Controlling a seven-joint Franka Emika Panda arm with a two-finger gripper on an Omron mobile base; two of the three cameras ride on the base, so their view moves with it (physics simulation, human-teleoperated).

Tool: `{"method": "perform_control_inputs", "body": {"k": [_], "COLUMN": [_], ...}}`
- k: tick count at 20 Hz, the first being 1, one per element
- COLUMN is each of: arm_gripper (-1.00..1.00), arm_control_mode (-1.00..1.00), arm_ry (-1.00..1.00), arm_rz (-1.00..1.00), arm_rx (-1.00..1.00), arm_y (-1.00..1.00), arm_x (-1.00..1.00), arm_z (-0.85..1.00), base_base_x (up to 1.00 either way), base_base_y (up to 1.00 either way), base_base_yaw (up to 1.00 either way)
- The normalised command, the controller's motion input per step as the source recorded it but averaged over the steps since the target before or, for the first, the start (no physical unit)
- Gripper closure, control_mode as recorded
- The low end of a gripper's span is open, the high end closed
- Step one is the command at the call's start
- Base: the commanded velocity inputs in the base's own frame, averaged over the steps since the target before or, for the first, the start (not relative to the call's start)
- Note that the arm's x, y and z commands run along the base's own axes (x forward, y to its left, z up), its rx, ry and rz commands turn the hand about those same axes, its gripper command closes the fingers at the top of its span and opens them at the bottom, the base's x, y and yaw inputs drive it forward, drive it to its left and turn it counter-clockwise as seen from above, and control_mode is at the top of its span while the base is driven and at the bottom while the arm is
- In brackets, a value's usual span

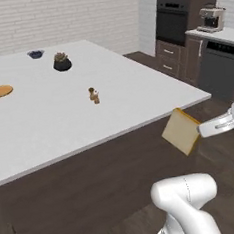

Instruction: Start the toaster. Once the lever pops up, take the bread to the plate on the dining counter.

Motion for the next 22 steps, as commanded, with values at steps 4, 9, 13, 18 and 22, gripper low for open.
{"method": "perform_control_inputs", "body": {"k": [4,9,13,18,22], "arm_gripper": [1.0,1.0,1.0,1.0,1.0], "arm_control_mode": [1.0,1.0,1.0,1.0,1.0], "arm_ry": [0.0,0.0,0.0,0.0,0.0], "arm_rz": [0.0,0.0,0.0,0.0,0.0], "arm_rx": [0.0,0.0,0.0,0.0,0.0], "arm_y": [0.0,0.0,0.0,0.0,0.0], "arm_x": [0.0,0.0,0.0,0.0,0.0], "arm_z": [0.0,0.0,0.0,0.0,0.0], "base_base_x": [0.02,0.07,0.2,0.37,0.63], "base_base_y": [1.0,1.0,1.0,1.0,1.0], "base_base_yaw": [0.22,0.12,0.02,0.0,0.0]}}
